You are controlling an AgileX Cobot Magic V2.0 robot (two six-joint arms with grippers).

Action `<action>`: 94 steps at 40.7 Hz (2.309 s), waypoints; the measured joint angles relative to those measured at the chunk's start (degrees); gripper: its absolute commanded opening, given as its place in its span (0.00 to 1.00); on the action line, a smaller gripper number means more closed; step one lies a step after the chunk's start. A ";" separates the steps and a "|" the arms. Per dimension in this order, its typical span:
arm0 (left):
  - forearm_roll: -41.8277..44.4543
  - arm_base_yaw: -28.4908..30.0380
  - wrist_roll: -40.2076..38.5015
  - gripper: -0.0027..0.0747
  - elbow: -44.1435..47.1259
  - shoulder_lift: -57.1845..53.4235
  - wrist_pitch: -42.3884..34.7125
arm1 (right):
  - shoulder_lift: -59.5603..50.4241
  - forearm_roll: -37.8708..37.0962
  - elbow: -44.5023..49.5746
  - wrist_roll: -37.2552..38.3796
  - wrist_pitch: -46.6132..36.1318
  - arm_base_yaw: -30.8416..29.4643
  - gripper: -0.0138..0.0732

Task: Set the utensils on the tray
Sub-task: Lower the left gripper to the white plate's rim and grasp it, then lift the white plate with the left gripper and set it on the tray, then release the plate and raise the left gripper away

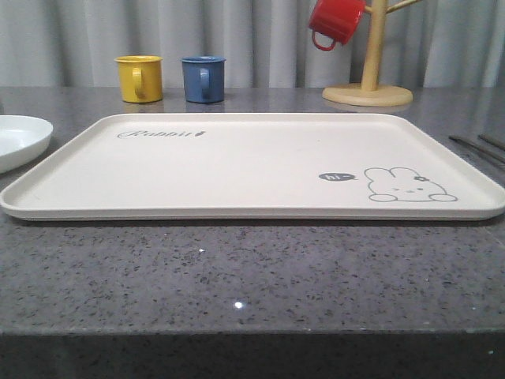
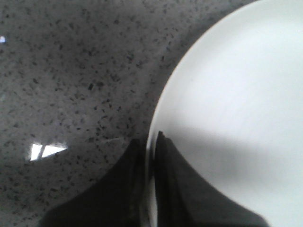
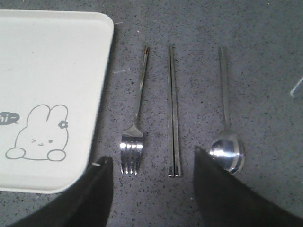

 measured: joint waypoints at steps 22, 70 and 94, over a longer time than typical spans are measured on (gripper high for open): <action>-4.79 -6.65 3.02 0.01 -12.29 -3.03 9.86 | 0.00 0.00 0.00 0.00 0.12 0.00 0.63; -6.84 -29.98 3.28 0.58 -14.71 7.98 4.55 | 0.00 0.00 0.00 0.00 0.23 0.00 0.63; 13.45 -44.00 -3.20 0.58 -1.07 -27.53 3.34 | 0.00 0.00 0.00 0.00 0.23 0.00 0.63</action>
